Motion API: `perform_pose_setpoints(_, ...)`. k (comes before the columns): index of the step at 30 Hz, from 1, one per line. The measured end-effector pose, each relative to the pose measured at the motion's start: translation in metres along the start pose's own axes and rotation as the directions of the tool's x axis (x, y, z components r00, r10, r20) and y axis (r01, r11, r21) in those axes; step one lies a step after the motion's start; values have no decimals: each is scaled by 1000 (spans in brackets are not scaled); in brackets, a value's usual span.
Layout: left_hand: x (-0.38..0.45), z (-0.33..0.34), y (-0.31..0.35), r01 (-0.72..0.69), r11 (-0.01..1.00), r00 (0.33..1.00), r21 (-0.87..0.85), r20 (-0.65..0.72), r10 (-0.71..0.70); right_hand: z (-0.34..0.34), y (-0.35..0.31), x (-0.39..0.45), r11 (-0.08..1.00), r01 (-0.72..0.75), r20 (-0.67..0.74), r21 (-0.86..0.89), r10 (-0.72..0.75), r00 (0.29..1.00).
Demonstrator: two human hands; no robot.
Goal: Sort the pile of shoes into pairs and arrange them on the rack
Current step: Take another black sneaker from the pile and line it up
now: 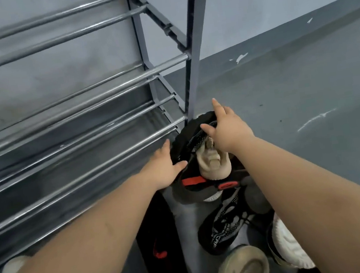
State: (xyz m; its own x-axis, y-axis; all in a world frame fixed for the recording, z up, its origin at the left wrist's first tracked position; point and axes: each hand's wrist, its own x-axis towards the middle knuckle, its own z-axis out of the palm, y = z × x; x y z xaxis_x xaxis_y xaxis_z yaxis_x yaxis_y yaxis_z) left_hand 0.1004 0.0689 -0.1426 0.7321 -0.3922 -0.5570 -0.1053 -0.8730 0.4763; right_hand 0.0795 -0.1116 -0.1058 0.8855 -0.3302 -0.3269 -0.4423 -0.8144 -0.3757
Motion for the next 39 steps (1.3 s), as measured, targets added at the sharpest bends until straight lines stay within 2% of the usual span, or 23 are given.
perform_pose_setpoints(3,2,9,-4,7,999,998,37,-56,-5,0,5,-1,998,43,-46,-45,-45,998)
perform_pose_setpoints(7,-2,18,-8,0,995,986,-102,-164,-17,0,1,-16,984,162,-86,-77,-168,982)
perform_pose_setpoints(9,-11,18,-11,-40,985,978,-170,-208,3,-1,-6,-26,973,214,-155,-81,-224,962)
perform_pose_setpoints(12,-37,8,-10,-96,963,956,-253,-294,18,-8,-16,-47,980,197,-294,-19,-194,936)
perform_pose_setpoints(15,-73,-5,-9,-163,971,908,-172,-411,80,-17,-23,-72,979,167,-366,115,-115,923)
perform_pose_setpoints(17,-100,-10,-12,-185,976,893,-117,-436,117,-17,-26,-90,971,172,-374,165,-99,922)
perform_pose_setpoints(19,-128,-6,-23,-170,982,904,-88,-411,120,-10,-28,-111,966,177,-335,191,-105,936)
perform_pose_setpoints(21,-156,5,-41,-117,987,929,-113,-364,69,4,-33,-135,958,152,-240,244,-93,966)
perform_pose_setpoints(23,-183,23,-62,-47,981,950,-189,-311,-15,22,-39,-162,950,108,-145,292,-67,987)
perform_pose_setpoints(27,-234,53,-101,94,921,960,-377,-212,-185,57,-55,-203,889,52,-68,456,-23,997)
perform_pose_setpoints(30,-258,66,-123,196,861,938,-469,-166,-304,80,-71,-217,807,-146,137,572,82,987)
perform_pose_setpoints(32,-263,75,-134,237,795,920,-559,-135,-369,93,-83,-229,710,-334,387,620,94,917)
perform_pose_setpoints(34,-261,82,-141,248,681,903,-689,-90,-420,110,-92,-240,694,-427,549,580,54,834)
perform_pose_setpoints(35,-258,87,-145,256,616,896,-745,-56,-440,119,-95,-245,682,-433,561,589,42,827)
perform_pose_setpoints(37,-246,100,-157,262,470,884,-843,15,-468,141,-99,-250,614,-418,495,670,52,868)
perform_pose_setpoints(39,-239,106,-164,282,384,870,-879,65,-489,157,-100,-252,580,-387,427,717,73,901)
